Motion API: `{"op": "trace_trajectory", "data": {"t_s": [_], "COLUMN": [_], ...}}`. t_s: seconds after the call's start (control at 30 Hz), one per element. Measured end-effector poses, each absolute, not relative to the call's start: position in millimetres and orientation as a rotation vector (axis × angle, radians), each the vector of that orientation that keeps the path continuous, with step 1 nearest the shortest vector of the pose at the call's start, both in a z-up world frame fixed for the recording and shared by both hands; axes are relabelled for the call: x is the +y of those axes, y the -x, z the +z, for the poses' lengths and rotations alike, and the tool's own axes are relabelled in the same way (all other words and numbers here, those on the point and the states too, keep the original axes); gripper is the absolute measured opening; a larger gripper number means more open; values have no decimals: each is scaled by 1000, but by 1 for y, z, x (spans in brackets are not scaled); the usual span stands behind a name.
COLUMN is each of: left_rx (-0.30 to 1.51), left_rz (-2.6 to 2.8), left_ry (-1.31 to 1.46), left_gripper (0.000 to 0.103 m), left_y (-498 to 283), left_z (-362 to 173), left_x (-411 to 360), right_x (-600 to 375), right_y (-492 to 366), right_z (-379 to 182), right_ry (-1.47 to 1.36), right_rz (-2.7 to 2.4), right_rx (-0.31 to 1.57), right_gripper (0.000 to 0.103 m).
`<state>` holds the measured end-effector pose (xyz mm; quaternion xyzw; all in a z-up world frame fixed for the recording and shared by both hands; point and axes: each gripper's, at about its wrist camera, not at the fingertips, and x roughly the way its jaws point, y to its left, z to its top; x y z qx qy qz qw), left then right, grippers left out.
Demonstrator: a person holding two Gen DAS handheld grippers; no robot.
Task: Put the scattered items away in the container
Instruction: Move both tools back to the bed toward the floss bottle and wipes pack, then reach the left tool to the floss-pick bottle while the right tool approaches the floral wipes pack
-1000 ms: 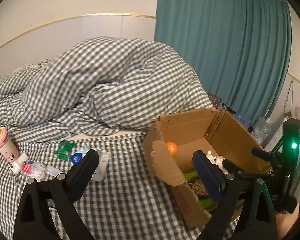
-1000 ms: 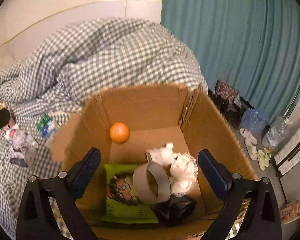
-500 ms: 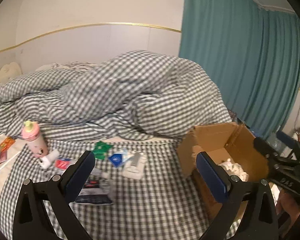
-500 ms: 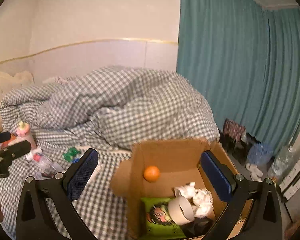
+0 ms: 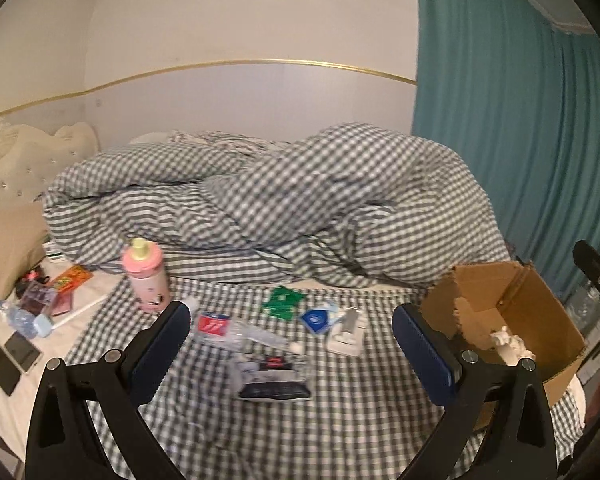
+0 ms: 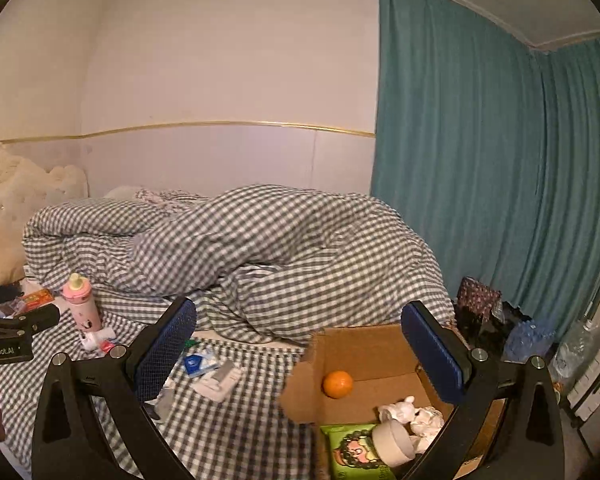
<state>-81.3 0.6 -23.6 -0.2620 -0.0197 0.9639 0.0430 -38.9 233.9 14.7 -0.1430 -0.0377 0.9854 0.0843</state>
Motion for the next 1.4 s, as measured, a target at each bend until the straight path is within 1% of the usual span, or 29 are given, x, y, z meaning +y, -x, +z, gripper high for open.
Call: {"op": "trace_trajectory", "data": {"t_s": [0.4,0.77,0.97,1.13,1.4], "left_rx": [-70,-58,-33,-25,-14], "left_rz": [3041,3111,3112,3109,3046], "left_ry": [775,791,829,873,1030], "left_gripper": [103,103,103,103,103], "left_y": [60,47,54,67,103], "left_z": [-10,-4,-13,-27,-70], "left_x": [-48,-71,-80,-91,-101], "right_x": [183,176,177,181,174], "right_y": [33,33,41,57,96], "right_z": [20,8,4,-9,-46], "right_ry": [482,587,587,640,799], "right_rz": [3008,3037,3032,3006,2985], "right_rx": [-174,-166,-148,-123,-139], "right_gripper": [103,103,103,103,103]}}
